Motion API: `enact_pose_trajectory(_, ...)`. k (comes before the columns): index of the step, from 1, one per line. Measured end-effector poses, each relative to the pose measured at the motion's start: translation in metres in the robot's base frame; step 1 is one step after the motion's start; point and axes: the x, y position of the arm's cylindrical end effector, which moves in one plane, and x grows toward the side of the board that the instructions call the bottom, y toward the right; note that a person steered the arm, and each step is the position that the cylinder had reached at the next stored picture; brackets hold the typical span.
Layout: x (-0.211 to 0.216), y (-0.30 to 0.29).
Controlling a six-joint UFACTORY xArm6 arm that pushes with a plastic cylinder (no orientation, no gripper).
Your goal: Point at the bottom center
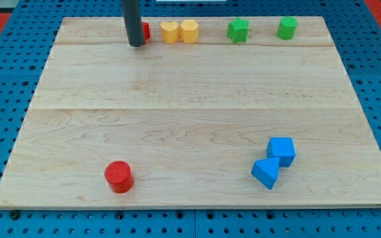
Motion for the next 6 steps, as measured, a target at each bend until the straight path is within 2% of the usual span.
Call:
enact_pose_trajectory(1, 0.065, 0.033)
enact_pose_trajectory(2, 0.171, 0.111)
enact_pose_trajectory(3, 0.26, 0.129)
enact_pose_trajectory(4, 0.313, 0.09)
enact_pose_trajectory(5, 0.344, 0.052)
enact_pose_trajectory(6, 0.301, 0.007)
